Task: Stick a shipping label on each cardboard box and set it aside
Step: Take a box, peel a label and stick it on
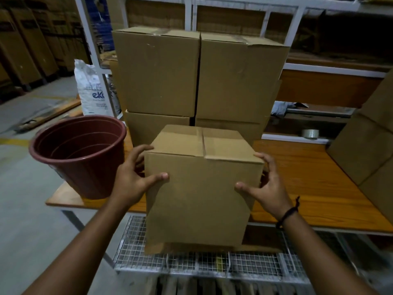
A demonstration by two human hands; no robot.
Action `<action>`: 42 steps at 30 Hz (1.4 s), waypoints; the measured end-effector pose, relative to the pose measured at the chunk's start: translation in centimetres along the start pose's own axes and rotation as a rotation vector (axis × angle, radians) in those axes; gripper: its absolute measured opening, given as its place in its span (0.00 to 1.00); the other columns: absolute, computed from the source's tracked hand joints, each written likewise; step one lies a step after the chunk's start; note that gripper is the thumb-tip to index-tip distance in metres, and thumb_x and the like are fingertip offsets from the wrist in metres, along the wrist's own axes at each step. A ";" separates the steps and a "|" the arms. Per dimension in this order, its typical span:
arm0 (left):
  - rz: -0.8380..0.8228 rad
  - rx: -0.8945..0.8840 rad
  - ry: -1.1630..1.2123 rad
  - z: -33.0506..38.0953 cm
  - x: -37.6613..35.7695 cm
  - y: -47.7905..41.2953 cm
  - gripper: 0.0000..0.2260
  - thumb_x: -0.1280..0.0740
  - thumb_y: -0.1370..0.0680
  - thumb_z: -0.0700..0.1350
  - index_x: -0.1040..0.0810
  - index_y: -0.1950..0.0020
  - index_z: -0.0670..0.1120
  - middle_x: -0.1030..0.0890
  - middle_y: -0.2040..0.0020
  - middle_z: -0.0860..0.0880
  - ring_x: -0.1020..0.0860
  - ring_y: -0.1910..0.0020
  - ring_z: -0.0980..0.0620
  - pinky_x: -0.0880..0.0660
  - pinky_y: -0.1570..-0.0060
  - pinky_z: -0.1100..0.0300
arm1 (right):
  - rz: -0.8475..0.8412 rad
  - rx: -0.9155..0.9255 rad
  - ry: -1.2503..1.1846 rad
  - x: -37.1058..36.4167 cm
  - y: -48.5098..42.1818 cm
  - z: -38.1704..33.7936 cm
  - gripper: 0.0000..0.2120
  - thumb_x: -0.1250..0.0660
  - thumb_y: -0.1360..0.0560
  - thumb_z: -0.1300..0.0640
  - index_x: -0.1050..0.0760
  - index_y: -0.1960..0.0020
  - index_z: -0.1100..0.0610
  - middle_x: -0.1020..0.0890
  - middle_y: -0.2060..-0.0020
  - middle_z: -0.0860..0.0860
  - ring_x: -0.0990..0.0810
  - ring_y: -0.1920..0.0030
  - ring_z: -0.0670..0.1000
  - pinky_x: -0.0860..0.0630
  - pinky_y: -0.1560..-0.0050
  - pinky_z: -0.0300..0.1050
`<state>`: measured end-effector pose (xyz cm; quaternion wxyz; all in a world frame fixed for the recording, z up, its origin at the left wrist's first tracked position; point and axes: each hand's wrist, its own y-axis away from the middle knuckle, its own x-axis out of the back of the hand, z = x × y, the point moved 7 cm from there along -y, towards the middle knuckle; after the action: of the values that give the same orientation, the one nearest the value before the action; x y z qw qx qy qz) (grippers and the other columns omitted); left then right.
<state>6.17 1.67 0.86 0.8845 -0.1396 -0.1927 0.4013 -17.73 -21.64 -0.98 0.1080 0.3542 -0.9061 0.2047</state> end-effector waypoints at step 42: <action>-0.160 -0.336 -0.878 -0.3 -2.3 0.4 0.36 0.44 0.27 0.71 0.39 0.24 0.52 0.29 0.28 0.43 0.28 0.32 0.40 0.29 0.38 0.43 | -0.068 -0.207 0.286 -6.2 3.9 6.6 0.53 0.26 0.44 0.29 0.59 0.32 0.22 0.51 0.22 0.46 0.45 0.24 0.56 0.34 0.32 0.65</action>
<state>4.64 0.12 -0.10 0.7127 -0.0827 -0.6205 0.3163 -16.20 -18.30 -10.14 0.2786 0.3389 -0.8851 0.1550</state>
